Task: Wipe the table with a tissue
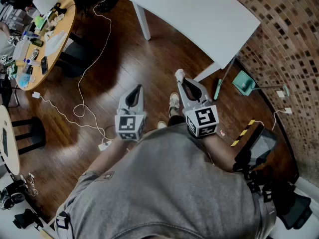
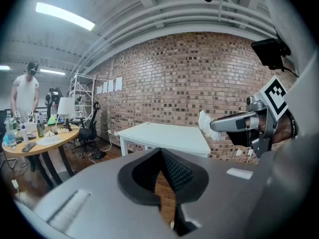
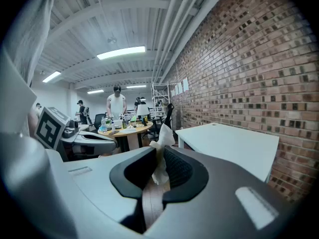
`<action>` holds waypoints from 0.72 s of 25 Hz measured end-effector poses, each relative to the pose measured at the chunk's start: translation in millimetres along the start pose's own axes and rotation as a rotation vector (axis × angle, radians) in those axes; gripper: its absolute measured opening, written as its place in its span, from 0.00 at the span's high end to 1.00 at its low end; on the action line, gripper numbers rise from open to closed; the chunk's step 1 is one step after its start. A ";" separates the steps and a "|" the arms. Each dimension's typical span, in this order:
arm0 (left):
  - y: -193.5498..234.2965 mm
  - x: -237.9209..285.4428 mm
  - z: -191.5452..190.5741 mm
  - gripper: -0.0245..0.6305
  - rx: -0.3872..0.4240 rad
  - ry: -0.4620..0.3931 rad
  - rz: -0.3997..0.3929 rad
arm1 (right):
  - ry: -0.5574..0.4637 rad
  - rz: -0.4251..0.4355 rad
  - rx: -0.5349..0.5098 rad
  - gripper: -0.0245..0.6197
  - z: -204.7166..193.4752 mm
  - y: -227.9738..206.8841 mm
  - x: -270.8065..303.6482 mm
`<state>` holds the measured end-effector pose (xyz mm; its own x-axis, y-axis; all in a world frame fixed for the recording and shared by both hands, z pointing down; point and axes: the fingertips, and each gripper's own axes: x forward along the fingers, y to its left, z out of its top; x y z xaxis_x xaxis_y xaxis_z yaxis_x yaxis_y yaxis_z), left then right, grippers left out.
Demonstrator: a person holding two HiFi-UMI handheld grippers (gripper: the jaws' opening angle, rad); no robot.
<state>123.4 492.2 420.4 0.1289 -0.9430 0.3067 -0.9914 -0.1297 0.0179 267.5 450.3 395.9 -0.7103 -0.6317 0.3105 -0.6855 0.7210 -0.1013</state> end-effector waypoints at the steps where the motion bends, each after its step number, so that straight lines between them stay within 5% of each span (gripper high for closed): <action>1: 1.7 10.4 4.1 0.96 0.000 0.002 0.001 | -0.002 0.002 0.001 0.86 4.0 -7.8 7.0; 18: 39.1 155.2 71.9 0.96 -0.014 -0.018 0.096 | -0.020 0.105 -0.018 0.86 61.5 -116.8 125.0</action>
<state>106.3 318.8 400.2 0.0336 -0.9562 0.2908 -0.9994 -0.0344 0.0023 248.9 269.6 388.4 -0.7812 -0.5581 0.2798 -0.6044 0.7884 -0.1150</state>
